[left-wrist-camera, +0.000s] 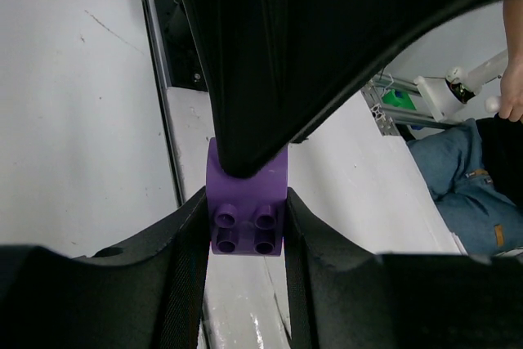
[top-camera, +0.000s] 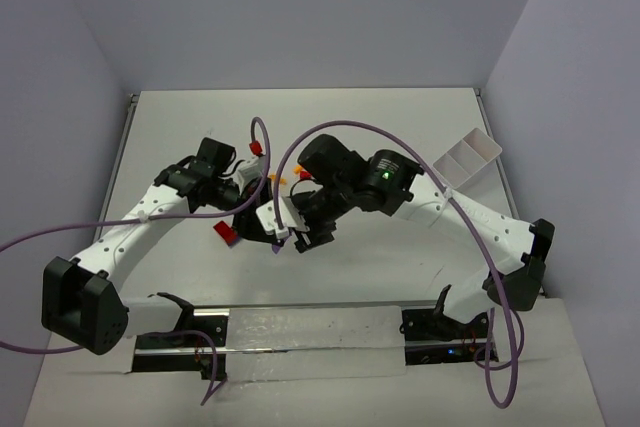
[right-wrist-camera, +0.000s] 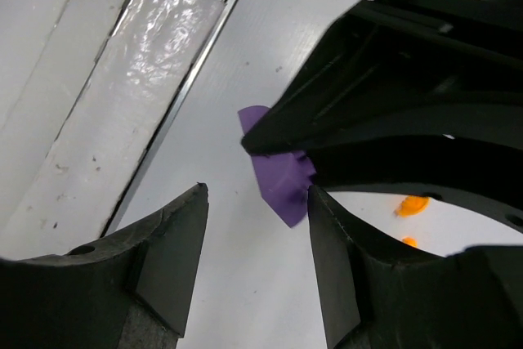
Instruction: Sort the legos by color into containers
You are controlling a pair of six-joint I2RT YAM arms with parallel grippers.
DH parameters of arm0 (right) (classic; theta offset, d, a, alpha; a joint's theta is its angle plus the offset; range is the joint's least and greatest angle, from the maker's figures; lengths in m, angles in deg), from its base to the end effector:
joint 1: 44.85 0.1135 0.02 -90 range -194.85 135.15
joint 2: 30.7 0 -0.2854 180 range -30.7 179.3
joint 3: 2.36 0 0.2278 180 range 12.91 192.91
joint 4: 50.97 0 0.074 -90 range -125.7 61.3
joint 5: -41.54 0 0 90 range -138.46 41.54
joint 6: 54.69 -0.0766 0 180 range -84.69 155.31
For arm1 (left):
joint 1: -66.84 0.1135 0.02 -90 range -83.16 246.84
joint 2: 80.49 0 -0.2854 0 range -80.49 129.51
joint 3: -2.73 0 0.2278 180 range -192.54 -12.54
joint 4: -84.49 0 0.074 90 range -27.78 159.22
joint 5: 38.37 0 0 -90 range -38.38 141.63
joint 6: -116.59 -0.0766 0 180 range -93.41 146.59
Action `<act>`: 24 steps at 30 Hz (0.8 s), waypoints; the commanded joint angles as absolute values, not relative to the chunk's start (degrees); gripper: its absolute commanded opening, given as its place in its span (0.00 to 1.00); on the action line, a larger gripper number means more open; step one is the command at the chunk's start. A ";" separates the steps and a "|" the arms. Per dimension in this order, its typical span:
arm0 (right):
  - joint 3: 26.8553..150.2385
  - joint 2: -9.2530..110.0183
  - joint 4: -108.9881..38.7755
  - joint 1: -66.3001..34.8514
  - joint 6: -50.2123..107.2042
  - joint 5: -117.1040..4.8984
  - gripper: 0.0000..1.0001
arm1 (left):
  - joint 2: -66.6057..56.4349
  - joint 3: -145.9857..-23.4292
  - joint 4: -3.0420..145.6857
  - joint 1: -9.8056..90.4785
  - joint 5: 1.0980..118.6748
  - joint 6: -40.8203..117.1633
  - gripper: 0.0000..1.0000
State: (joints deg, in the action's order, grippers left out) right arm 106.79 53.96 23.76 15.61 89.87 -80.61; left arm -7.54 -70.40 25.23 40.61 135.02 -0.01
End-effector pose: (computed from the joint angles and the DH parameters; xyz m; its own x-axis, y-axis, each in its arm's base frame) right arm 0.1073 0.2720 0.3854 0.5171 -0.4867 -0.7041 -0.8332 -0.4745 -0.2839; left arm 0.1518 -0.1596 0.3160 -0.4603 0.2843 -0.8410 0.7995 -0.2792 -0.5319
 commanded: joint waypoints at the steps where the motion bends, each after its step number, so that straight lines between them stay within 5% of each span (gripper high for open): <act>1: 104.44 52.01 22.18 17.37 91.66 -78.27 0.59 | -8.25 -72.13 24.75 39.88 148.83 -0.05 0.00; 8: 104.64 53.12 20.46 17.51 91.70 -77.33 0.57 | -8.11 -72.22 24.66 39.01 148.83 -0.39 0.00; 15: 105.59 53.76 20.28 17.68 91.21 -77.69 0.43 | -7.72 -72.39 24.57 38.97 148.83 -0.39 0.02; 24: 105.66 54.20 19.86 19.03 90.43 -77.03 0.42 | -6.23 -73.45 24.48 38.99 148.83 0.05 0.09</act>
State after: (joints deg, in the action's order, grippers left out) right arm 104.50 54.01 20.90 17.75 91.28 -76.04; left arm -6.82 -70.53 24.26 39.11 135.36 0.65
